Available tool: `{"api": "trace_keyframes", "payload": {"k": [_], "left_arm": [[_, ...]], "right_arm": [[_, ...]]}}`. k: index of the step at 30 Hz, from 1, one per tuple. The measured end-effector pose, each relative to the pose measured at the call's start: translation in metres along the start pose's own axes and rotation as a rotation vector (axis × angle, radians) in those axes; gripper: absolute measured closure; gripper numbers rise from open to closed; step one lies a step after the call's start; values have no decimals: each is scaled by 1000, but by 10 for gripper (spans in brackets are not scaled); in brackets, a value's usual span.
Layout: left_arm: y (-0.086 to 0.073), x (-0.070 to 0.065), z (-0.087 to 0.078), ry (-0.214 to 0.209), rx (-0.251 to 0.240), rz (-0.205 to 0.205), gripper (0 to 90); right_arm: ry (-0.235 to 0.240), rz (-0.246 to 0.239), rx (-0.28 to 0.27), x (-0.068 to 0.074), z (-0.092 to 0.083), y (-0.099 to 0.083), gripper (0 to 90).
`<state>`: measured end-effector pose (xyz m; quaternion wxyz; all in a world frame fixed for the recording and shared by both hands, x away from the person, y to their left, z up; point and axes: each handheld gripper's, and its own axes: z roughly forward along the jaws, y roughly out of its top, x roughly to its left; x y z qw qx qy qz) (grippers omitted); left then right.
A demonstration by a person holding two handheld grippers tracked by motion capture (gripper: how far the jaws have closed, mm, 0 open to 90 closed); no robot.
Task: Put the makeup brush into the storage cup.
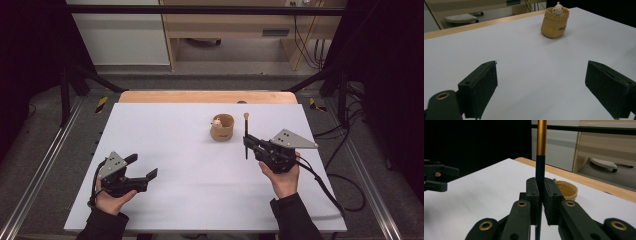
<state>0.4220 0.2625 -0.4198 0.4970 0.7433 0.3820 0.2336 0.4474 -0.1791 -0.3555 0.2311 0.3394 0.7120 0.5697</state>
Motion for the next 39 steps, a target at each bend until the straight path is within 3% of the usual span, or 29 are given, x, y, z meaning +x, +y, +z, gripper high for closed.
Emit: {"api": "trace_keyframes", "payload": {"k": [19, 39], "left_arm": [[-11, 16, -6, 32, -23, -10, 91], [-11, 17, -5, 32, -30, -15, 84]], "right_arm": [[-48, 46, -63, -9, 21, 18, 833], [-116, 94, -101, -24, 51, 31, 833]]}}
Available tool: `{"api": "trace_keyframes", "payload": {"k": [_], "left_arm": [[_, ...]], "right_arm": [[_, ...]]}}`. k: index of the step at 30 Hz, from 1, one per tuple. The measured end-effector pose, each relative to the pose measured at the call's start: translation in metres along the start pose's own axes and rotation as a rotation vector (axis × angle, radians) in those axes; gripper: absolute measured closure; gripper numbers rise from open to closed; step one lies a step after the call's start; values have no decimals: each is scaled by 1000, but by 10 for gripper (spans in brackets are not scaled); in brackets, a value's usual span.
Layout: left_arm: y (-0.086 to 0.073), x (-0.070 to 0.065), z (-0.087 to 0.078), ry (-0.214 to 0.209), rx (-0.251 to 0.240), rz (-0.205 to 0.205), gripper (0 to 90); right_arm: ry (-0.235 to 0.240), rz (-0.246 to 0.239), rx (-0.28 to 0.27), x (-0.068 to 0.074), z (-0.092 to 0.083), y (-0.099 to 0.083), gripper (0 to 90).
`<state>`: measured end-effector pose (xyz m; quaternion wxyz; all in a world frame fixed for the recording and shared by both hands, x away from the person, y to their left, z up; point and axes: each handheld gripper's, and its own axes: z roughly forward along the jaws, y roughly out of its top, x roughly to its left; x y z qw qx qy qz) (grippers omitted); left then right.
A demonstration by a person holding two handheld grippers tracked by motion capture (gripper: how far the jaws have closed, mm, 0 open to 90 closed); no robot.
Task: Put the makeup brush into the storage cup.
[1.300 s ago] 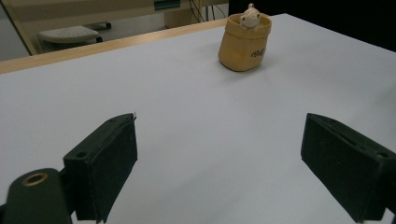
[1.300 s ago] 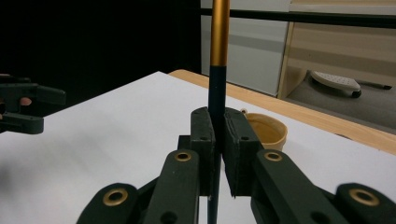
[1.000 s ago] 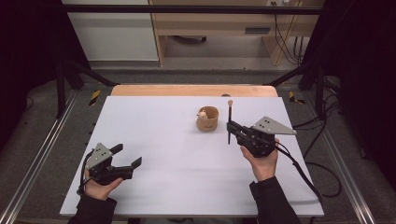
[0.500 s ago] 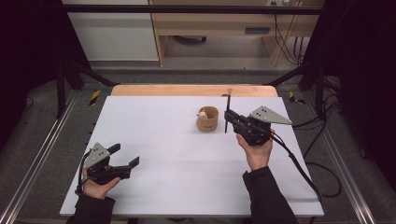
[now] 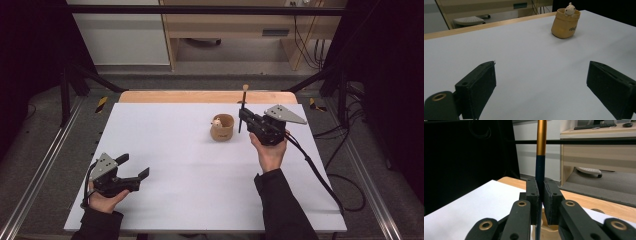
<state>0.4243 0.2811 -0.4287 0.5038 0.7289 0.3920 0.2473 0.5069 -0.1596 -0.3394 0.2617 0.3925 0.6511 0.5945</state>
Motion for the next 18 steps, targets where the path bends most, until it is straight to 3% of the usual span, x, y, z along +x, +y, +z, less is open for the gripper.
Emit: {"api": "trace_keyframes", "payload": {"k": [18], "left_arm": [[0, 1, 0, 3, -9, -13, 78]], "right_arm": [[-40, 25, -8, -9, 37, 0, 833]]}}
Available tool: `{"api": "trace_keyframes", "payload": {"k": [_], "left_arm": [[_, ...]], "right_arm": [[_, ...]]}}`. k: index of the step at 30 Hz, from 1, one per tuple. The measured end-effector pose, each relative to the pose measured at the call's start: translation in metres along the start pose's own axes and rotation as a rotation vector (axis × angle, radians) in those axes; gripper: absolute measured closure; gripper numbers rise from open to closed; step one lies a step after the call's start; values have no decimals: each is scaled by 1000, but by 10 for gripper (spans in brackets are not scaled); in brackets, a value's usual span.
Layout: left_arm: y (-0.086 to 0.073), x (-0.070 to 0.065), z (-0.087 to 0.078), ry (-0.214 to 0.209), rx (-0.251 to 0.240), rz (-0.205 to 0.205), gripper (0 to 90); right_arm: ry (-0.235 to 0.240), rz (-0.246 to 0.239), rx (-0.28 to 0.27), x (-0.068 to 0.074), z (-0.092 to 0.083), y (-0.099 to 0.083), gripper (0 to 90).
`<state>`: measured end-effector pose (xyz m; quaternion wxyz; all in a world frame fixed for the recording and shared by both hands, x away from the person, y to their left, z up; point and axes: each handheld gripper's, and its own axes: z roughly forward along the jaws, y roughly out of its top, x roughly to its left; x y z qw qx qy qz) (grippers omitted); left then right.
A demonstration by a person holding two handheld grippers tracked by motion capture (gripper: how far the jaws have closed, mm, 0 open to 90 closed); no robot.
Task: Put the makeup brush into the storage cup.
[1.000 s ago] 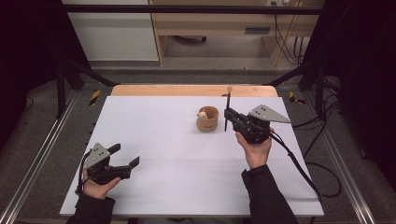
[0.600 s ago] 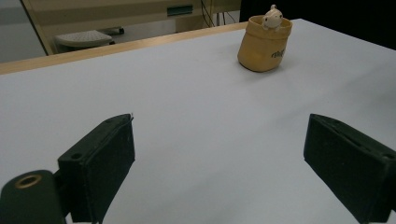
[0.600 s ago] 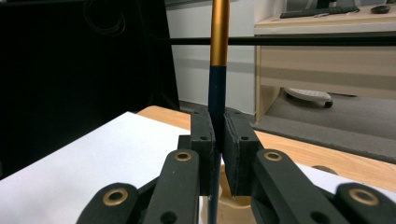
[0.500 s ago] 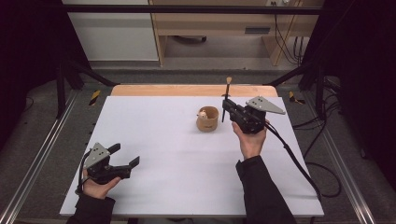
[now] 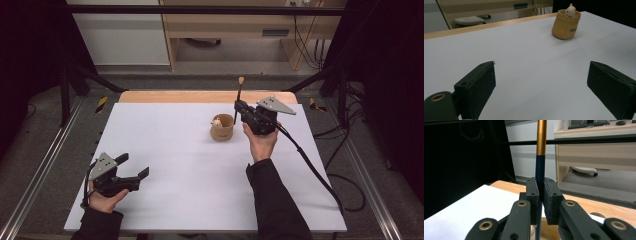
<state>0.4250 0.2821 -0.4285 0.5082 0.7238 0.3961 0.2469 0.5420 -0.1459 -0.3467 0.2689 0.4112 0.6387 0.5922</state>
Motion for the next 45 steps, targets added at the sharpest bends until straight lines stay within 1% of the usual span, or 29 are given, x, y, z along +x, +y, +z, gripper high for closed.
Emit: {"api": "trace_keyframes", "payload": {"k": [16, 22, 27, 32, 39, 44, 45], "left_arm": [[0, 1, 0, 0, -2, -3, 77], [0, 1, 0, -1, -2, -2, 77], [0, 0, 0, -1, 4, 5, 76], [0, 1, 0, -1, 4, 5, 75], [0, 0, 0, -3, 4, 8, 76], [0, 0, 0, -1, 0, 2, 75], [0, 0, 0, -1, 0, 3, 76]], "right_arm": [[-33, 15, 12, -7, 31, -14, 833], [-44, 11, 19, -10, 38, -18, 833], [-38, 12, 19, -11, 42, -22, 833], [-39, 8, 37, -11, 48, -28, 833], [-43, 5, 48, -13, 57, -37, 833], [-56, -1, 62, -15, 63, -43, 833], [-52, -2, 61, -16, 64, -44, 833]]}}
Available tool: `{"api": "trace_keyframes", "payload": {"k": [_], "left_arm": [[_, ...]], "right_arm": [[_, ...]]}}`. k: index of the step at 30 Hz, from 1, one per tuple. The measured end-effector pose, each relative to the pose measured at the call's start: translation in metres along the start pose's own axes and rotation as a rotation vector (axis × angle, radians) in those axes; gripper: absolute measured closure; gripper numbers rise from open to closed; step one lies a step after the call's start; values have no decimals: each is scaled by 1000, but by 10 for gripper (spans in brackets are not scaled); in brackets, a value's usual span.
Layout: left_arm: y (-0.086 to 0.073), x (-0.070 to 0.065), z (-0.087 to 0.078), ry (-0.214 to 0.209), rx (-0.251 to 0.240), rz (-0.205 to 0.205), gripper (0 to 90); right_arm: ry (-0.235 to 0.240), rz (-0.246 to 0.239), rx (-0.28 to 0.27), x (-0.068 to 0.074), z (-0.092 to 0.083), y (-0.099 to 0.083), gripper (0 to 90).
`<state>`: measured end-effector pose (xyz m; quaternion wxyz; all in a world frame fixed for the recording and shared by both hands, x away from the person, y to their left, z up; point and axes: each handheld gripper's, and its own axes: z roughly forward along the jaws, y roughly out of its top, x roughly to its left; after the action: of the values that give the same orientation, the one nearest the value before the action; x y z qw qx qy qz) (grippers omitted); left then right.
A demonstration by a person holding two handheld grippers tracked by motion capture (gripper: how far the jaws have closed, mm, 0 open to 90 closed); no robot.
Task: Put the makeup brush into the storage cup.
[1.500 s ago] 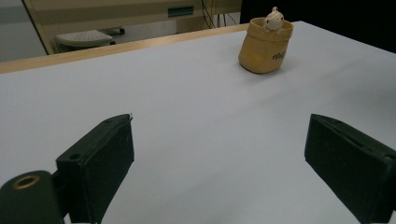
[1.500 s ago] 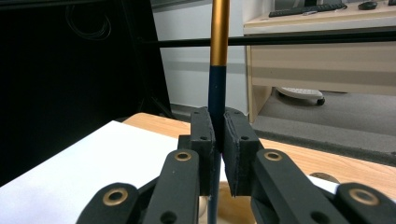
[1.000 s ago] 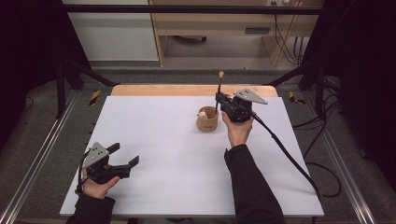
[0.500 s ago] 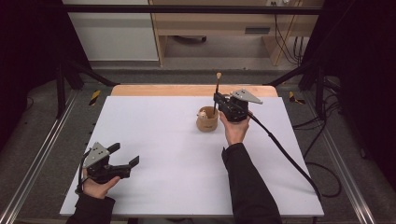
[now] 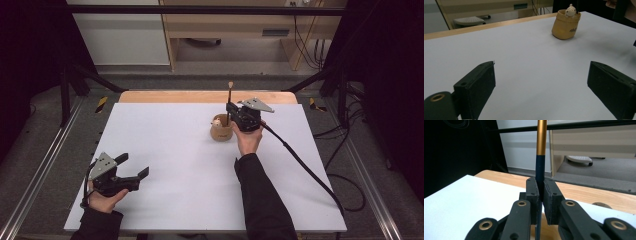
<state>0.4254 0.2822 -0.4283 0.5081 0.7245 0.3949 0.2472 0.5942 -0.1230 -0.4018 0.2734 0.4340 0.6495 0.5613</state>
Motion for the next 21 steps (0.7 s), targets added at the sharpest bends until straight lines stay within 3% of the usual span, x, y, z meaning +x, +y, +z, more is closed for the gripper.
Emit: {"api": "trace_keyframes", "payload": {"k": [10, 21], "left_arm": [[0, 0, 0, -1, 0, 1, 76], [0, -1, 0, -2, 2, 4, 76]], "right_arm": [[-11, 14, 40, 1, 8, -10, 833], [-15, -2, 81, 1, 13, -22, 832]]}}
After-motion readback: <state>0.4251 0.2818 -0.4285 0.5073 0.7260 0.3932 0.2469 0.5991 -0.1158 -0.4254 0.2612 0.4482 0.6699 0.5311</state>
